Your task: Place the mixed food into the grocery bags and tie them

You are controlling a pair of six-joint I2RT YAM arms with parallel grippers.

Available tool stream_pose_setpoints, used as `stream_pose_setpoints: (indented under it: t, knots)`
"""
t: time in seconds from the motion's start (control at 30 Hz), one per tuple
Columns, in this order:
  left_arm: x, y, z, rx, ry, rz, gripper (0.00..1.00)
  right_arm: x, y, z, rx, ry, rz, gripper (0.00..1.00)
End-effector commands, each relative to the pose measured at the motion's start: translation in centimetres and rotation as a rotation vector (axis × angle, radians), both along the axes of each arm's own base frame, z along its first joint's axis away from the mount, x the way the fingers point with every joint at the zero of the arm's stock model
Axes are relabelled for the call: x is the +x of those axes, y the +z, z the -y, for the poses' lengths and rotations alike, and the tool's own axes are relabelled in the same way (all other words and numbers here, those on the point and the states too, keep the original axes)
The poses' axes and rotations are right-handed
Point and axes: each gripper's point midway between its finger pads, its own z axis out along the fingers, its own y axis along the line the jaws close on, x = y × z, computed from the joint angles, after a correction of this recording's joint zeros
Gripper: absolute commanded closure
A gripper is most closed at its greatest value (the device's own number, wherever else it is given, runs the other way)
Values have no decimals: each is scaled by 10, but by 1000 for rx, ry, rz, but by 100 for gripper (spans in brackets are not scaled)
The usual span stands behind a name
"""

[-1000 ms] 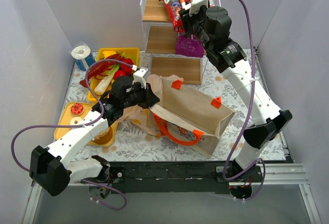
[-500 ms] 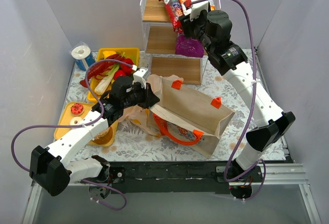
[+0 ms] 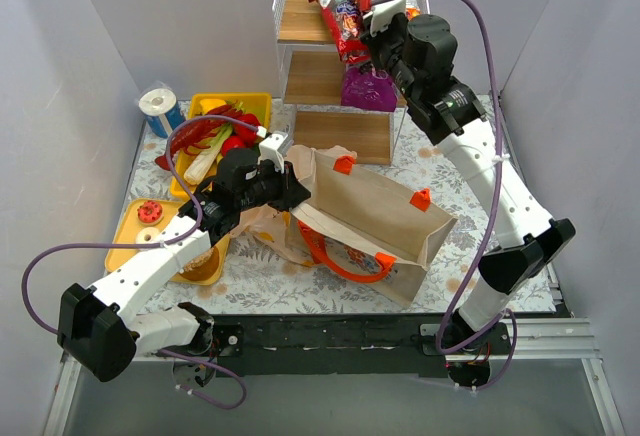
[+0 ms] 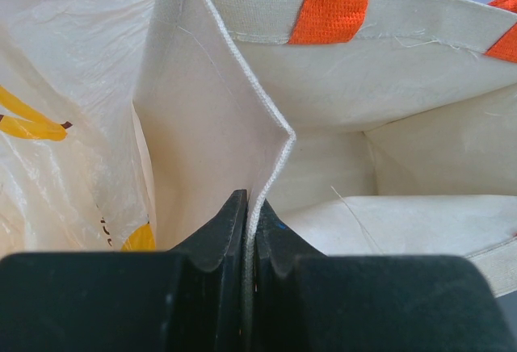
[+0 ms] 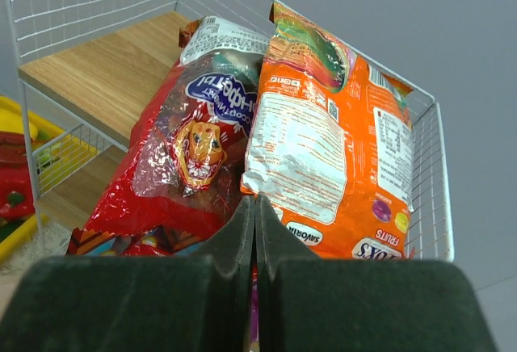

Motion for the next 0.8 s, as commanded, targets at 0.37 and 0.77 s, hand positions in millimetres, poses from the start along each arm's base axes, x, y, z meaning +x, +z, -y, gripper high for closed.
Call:
stream_pose_setpoints:
  t: [0.37, 0.77]
  knots:
    - [1, -6, -10, 35, 41, 12, 100, -125, 137, 31, 270, 266, 317, 99]
    - [3, 1, -9, 19, 47, 33, 100, -195, 106, 35, 361, 463, 235, 99]
